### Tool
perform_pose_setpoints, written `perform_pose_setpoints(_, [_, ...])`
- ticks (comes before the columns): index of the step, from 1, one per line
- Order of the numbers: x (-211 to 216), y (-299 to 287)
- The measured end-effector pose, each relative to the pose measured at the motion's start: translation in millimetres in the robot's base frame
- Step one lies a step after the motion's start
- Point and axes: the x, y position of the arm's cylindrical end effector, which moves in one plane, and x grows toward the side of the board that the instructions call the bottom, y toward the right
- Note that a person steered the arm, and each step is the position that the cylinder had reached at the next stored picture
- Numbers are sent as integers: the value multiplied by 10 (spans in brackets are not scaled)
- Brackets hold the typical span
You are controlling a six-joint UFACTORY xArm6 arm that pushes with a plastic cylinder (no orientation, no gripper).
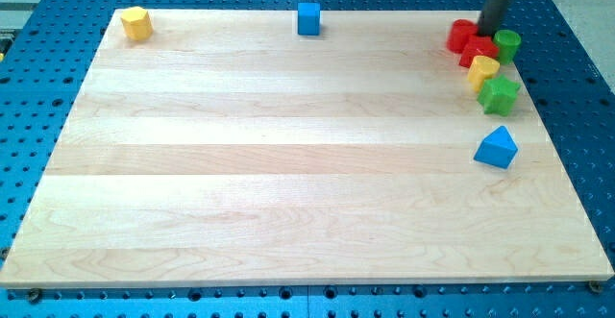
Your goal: Push green circle into green star
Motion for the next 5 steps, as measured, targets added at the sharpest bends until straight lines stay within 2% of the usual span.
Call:
perform_pose_setpoints(1, [-140, -179])
perform_pose_setpoints(2, [-437, 92])
perform_pose_setpoints(3, [-9, 437])
perform_pose_setpoints(5, [581, -53])
